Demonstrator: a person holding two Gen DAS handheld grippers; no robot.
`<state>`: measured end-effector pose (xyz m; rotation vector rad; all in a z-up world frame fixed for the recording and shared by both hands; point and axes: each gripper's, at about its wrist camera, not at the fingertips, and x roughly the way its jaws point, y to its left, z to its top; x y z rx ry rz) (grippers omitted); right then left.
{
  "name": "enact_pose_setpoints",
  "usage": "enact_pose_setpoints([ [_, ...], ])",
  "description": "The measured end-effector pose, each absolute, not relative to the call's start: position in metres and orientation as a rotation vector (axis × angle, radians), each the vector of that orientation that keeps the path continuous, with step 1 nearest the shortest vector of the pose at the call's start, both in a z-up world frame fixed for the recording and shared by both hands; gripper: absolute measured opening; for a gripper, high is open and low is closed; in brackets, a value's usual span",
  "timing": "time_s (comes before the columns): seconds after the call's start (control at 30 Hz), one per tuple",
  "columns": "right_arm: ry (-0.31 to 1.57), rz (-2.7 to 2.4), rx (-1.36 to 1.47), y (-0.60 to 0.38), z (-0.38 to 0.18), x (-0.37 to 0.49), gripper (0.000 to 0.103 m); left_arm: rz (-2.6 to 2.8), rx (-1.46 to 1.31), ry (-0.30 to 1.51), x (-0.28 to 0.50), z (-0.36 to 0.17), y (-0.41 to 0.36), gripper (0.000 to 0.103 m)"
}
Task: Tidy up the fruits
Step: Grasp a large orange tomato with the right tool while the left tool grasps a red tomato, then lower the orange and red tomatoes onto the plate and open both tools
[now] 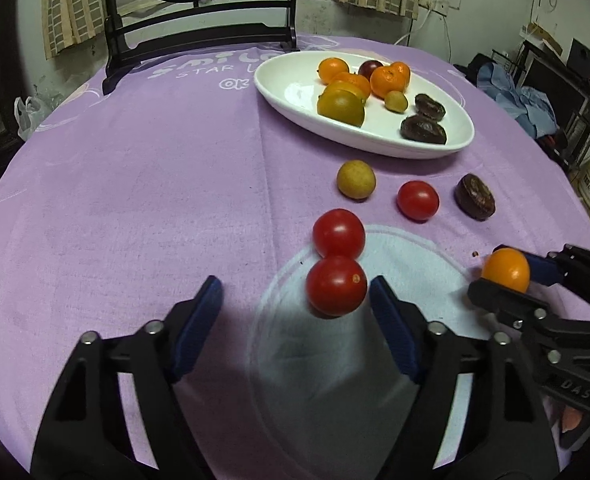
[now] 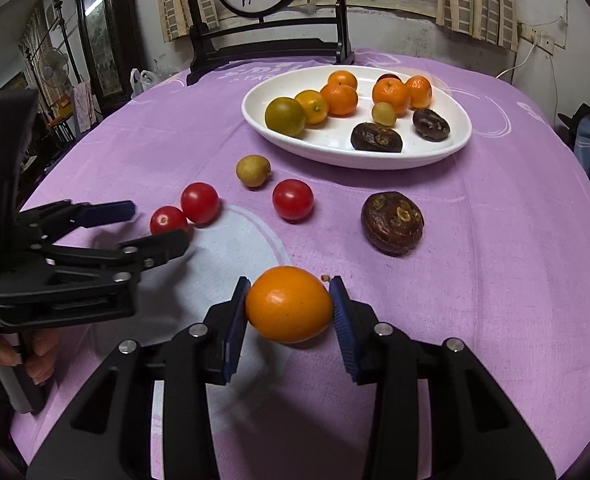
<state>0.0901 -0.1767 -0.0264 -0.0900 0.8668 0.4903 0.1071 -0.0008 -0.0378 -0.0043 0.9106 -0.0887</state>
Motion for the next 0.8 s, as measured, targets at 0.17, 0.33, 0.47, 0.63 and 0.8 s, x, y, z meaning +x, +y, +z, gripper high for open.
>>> enact_pose_setpoints([
  [0.17, 0.867, 0.489, -0.11, -0.176, -0.027, 0.088, 0.041, -0.092, 0.043, 0.904, 0.107, -0.04, -0.006, 0.062],
  [0.33, 0.868, 0.493, -0.097, -0.179, -0.028, 0.088, 0.041, -0.112, 0.066, 0.89, 0.104, -0.039, -0.013, 0.038],
  [0.47, 0.871, 0.483, -0.063, -0.187, -0.027, 0.089, 0.041, -0.112, 0.087, 0.902, 0.101, -0.037, -0.019, 0.029],
  [0.63, 0.841, 0.504, 0.006, -0.198, -0.015, 0.085, 0.041, -0.205, -0.049, 0.928, 0.095, -0.014, -0.012, 0.029],
  [0.8, 0.769, 0.518, -0.003, -0.197, 0.013, 0.093, 0.041, -0.247, -0.067, 0.87, 0.104, 0.025, -0.013, 0.029],
])
